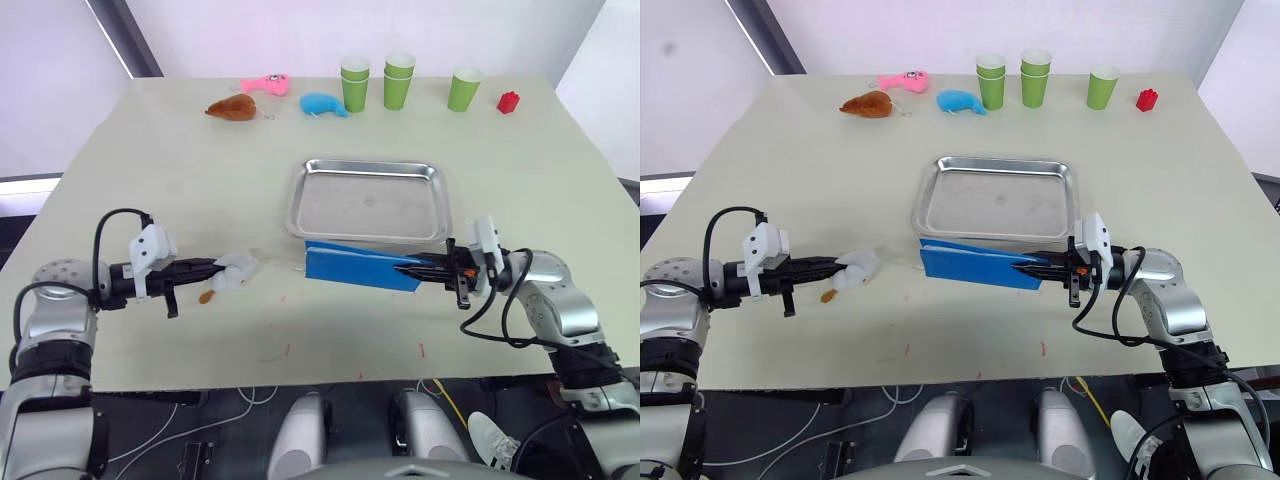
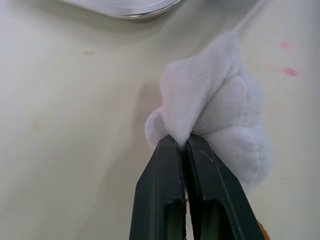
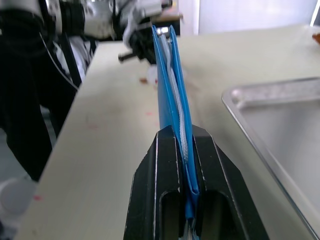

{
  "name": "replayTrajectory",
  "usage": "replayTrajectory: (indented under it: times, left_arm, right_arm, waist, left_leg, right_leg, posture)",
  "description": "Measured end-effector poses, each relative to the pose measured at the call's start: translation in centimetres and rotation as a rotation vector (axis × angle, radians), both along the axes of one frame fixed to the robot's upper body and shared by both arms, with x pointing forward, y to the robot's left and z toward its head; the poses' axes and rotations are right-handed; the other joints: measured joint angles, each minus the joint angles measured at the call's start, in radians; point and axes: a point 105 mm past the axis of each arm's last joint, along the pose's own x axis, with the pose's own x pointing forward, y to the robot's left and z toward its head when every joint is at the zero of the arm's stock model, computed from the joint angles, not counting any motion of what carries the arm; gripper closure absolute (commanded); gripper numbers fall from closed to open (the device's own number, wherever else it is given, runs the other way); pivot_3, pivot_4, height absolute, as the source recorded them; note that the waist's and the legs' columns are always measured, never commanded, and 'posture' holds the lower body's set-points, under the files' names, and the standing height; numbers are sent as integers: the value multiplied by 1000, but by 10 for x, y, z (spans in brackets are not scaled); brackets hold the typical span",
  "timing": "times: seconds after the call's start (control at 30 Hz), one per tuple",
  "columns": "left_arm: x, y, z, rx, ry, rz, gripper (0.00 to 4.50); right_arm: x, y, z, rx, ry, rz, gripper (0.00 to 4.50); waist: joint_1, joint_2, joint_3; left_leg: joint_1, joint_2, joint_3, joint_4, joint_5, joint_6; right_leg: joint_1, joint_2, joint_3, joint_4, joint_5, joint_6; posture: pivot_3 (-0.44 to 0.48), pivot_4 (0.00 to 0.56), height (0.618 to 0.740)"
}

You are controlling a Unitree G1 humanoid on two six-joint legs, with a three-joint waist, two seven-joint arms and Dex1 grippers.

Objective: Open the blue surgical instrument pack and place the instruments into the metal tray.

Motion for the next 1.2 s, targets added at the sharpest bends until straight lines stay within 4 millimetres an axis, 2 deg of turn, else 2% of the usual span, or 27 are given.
replayTrajectory:
  times: [0.1,0.13,0.2,0.27,0.3,0.37,0.43,0.5,0.7,0.83,1.03,1.13,1.2]
  left_arm:
    - [1,3,5,10,-4,1,4456]
    - [0,4,6,11,11,1,3854]
    - [-2,8,6,15,27,13,3149]
    - [-4,11,7,10,45,32,2117]
    - [-4,11,7,8,46,32,1778]
    - [-5,9,7,-1,59,35,701]
    - [-6,7,10,-17,60,31,57]
    - [-6,4,16,-44,48,21,57]
    - [0,-15,50,-101,-34,-40,57]
    - [4,-46,69,-157,-78,-123,57]
    - [7,-88,48,-209,-1,-214,57]
    - [9,-100,37,-195,28,-238,57]
    - [10,-102,37,-194,23,-240,57]
  right_arm:
    - [-1,2,-2,-21,-21,14,4500]
    - [-1,5,-2,-31,-36,23,4500]
    - [0,5,-1,-36,-43,21,4500]
    - [2,4,-3,-45,-43,12,4500]
    - [3,4,-3,-46,-42,11,4500]
    - [4,6,-2,-46,-47,13,4500]
    - [4,7,0,-44,-52,15,4500]
    - [5,7,0,-43,-53,16,4500]
    - [5,7,-1,-45,-35,17,4500]
    - [5,7,-1,-48,-4,17,4500]
    - [2,7,1,-58,-6,23,4500]
    - [3,7,0,-62,-4,22,4500]
    - [2,8,0,-66,-4,25,4500]
  waist:
    - [1,0,0]
    - [1,0,0]
    - [2,0,0]
    - [3,0,0]
    - [4,0,0]
    - [4,0,0]
    - [5,0,0]
    - [5,0,0]
    - [5,0,0]
    - [6,0,0]
    - [4,0,0]
    - [3,-1,0]
    - [3,-1,0]
  left_leg:
    - [-2,0,0,0,0,0]
    - [-3,0,1,0,0,0]
    - [-3,0,0,0,0,0]
    - [-4,-1,0,0,0,0]
    - [-4,-1,0,0,0,0]
    - [-4,-1,0,0,0,0]
    - [-4,-1,0,0,0,0]
    - [-4,0,-1,0,0,0]
    - [-4,-1,-1,0,0,0]
    - [-4,-1,0,0,0,0]
    - [-4,-1,-1,0,0,0]
    - [-4,-1,-1,0,0,0]
    - [-4,-1,0,0,0,0]
  right_leg:
    - [-1,0,0,-1,0,0]
    - [-2,-1,0,-1,0,0]
    - [-2,-1,0,-2,0,0]
    - [-2,-1,0,-2,0,0]
    - [-2,-1,0,-2,0,0]
    - [-2,-1,-1,-2,0,0]
    - [-2,-1,-1,-1,0,0]
    - [-2,-1,-1,-1,0,0]
    - [-2,-2,-1,-1,0,0]
    - [-2,-2,-1,-1,0,0]
    - [-2,-1,-1,-1,0,0]
    - [-2,-1,-1,-1,0,0]
    - [-2,-1,0,-1,0,0]
  posture:
    - [0,150,739]
    - [0,150,739]
    - [0,150,739]
    - [0,150,739]
    - [0,150,739]
    - [0,150,739]
    - [0,150,739]
    - [0,150,739]
    - [0,150,739]
    - [0,150,739]
    - [0,150,739]
    - [0,150,739]
    - [0,150,739]
